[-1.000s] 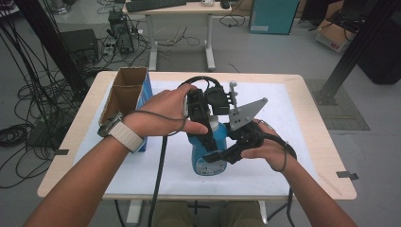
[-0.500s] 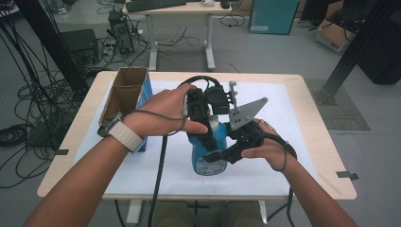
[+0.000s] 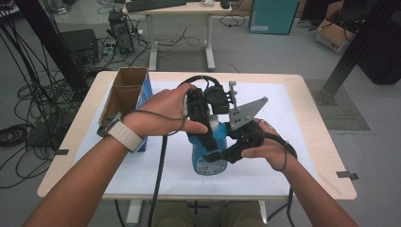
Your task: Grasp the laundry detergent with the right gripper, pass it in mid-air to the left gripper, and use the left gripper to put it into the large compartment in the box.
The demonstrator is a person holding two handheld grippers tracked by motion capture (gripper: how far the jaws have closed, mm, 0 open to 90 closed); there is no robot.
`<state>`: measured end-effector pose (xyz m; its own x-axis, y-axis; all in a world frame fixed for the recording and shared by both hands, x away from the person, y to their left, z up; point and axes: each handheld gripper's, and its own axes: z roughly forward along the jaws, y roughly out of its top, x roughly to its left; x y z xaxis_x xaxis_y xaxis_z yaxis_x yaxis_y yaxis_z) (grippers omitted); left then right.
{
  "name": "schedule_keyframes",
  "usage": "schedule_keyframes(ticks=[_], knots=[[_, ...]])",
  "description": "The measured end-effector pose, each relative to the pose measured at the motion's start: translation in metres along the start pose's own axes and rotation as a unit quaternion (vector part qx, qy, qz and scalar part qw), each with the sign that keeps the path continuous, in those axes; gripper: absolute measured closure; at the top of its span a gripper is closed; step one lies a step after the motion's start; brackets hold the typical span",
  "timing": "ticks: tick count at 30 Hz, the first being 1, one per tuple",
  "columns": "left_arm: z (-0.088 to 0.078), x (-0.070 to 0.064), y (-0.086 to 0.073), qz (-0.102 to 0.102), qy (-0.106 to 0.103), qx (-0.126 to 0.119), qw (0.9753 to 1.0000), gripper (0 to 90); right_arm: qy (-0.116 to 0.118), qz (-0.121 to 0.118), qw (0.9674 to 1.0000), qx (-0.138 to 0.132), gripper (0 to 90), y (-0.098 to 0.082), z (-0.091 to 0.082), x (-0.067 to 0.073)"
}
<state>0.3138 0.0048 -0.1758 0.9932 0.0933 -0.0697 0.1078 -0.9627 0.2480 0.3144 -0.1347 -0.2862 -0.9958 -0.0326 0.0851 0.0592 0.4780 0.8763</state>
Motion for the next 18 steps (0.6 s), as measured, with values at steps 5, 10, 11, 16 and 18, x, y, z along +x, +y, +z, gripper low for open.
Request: schedule_keyframes(ticks=[5,10,11,16,18], knots=[[-0.0005,0.0001,-0.0001,0.000,-0.002,0.002,1.0000,37.8,0.000,-0.001,1.0000,0.001,44.1,0.0004,0.0002,0.0000],[-0.0002,-0.0002,-0.0001,-0.002,0.001,-0.001,1.0000,37.8,0.000,-0.001,1.0000,0.002,44.1,0.0007,0.0000,0.0000],[-0.0003,0.0001,-0.0001,-0.001,0.000,0.000,1.0000,37.8,0.000,-0.001,1.0000,0.001,44.1,0.0006,0.0000,0.0000],[-0.0001,0.0003,0.0001,-0.002,0.000,-0.002,1.0000,37.8,0.000,0.000,1.0000,0.002,44.1,0.0003,-0.0004,-0.0002],[-0.0007,0.0006,0.0005,-0.002,-0.002,0.000,1.0000,37.8,-0.001,-0.001,1.0000,0.002,44.1,0.0006,-0.0008,-0.0004]])
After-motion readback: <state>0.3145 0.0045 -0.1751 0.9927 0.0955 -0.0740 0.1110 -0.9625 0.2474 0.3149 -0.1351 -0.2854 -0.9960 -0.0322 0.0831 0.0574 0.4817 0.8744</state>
